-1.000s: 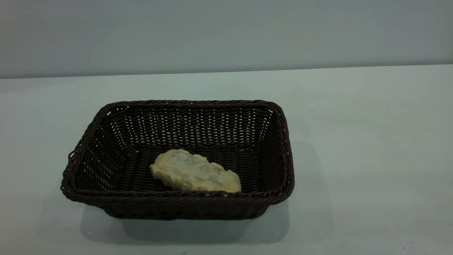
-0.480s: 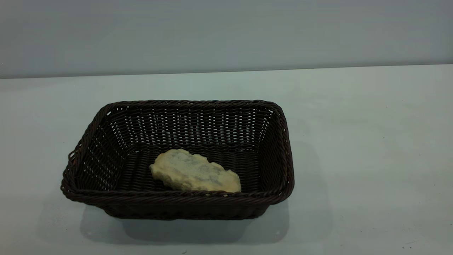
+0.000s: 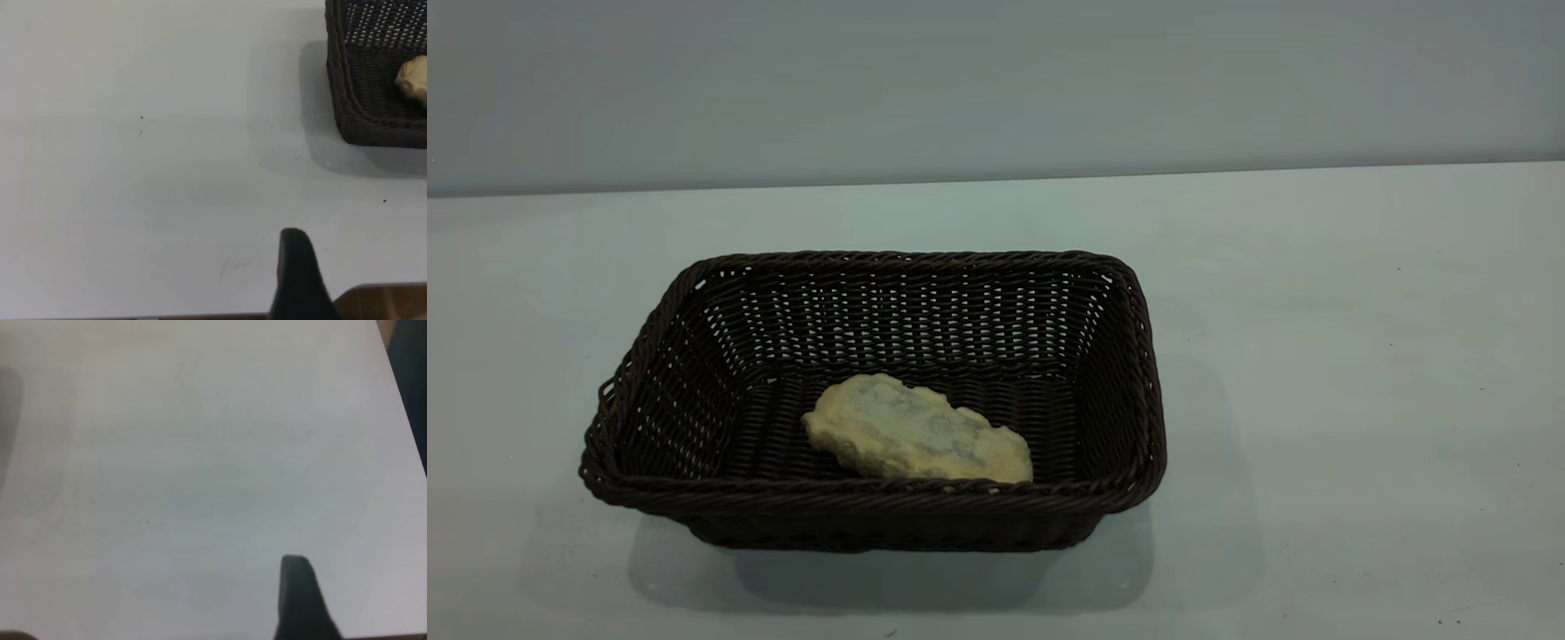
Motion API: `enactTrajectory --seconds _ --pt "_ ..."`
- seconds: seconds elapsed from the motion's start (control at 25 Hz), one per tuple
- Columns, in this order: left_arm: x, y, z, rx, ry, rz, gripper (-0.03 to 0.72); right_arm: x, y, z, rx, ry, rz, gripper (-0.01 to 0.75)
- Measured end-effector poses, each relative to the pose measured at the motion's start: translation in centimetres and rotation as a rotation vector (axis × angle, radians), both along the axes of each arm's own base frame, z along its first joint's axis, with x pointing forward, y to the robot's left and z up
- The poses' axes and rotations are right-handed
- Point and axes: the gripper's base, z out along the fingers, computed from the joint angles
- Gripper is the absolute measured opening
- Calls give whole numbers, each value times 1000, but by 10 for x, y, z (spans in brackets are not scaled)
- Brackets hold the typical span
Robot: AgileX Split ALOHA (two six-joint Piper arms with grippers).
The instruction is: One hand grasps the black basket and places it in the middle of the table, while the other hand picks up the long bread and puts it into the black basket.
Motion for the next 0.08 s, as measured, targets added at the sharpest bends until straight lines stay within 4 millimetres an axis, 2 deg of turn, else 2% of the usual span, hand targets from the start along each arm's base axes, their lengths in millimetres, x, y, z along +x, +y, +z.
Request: enactTrajectory --seconds 0.08 --pt "0 0 0 0 0 0 529 0 0 0 0 0 0 427"
